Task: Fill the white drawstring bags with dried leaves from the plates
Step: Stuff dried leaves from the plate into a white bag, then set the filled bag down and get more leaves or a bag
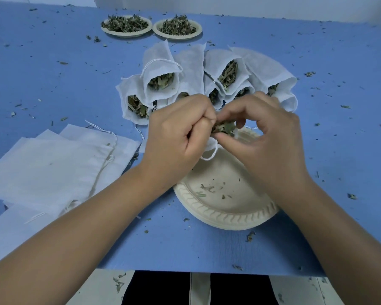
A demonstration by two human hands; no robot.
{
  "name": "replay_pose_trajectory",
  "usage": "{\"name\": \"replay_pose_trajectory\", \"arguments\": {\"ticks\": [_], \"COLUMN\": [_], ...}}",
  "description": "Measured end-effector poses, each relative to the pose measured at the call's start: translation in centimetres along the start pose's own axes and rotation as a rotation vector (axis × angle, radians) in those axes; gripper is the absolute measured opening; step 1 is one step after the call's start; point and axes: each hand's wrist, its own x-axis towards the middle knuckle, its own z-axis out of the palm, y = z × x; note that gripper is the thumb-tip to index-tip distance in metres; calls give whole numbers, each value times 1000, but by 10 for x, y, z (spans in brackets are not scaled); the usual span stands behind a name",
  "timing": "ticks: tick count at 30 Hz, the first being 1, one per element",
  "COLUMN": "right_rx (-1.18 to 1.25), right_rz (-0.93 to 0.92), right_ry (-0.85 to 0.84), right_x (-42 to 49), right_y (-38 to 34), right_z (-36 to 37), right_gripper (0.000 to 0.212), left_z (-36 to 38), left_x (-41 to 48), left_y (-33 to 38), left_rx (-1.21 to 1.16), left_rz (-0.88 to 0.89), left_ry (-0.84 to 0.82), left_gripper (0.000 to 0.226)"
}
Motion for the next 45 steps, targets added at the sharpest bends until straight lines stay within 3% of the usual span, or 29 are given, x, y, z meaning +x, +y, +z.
{"name": "replay_pose_trajectory", "arguments": {"ticks": [4,9,13,17,20,23,25,27,29,31,35,37,42,45], "right_rx": [-144,-273,-176,-158,-194,-174,-255,-388,-449,-540,-567,-580,-547,-444], "right_rz": [-194,-345,-318,-377,-428,-423,-451,-396,-256,-234,-173,-140,-71,57], "right_ry": [125,-36,-139,-132,-90,1,43,-67,-212,-354,-558,-623,-737,-866], "right_x": [0,5,5,16,28,51,71,93,110,116,109,104,110,117], "right_y": [-1,8,5,-18,-36,-57,-70,-77,-81,-78,-67,-62,-72,-82], "right_z": [2,5,8,16,18,27,40,58,82,110,145,151,146,131], "right_gripper": [8,29,25,23,37,29,21,17,26,31,30,27,22,18], "left_z": [1,0,-4,-15,-34,-61,-84,-109,-131,-141,-147,-149,-156,-159], "left_x": [0,1,5,16,30,51,70,85,91,87,68,58,54,65], "left_y": [-1,-3,-4,2,7,10,4,-11,-30,-52,-87,-95,-101,-98], "left_rx": [14,53,123,164,187,307,453,587,690,782,996,1052,1051,1153], "left_rz": [25,150,248,326,397,514,551,516,428,329,-37,-103,-67,56], "left_ry": [17,-69,-140,-157,-127,-91,-118,-163,-243,-342,-732,-820,-759,-565], "left_gripper": [25,26,28,30,33,40,26,20,19,17,11,13,15,23]}}
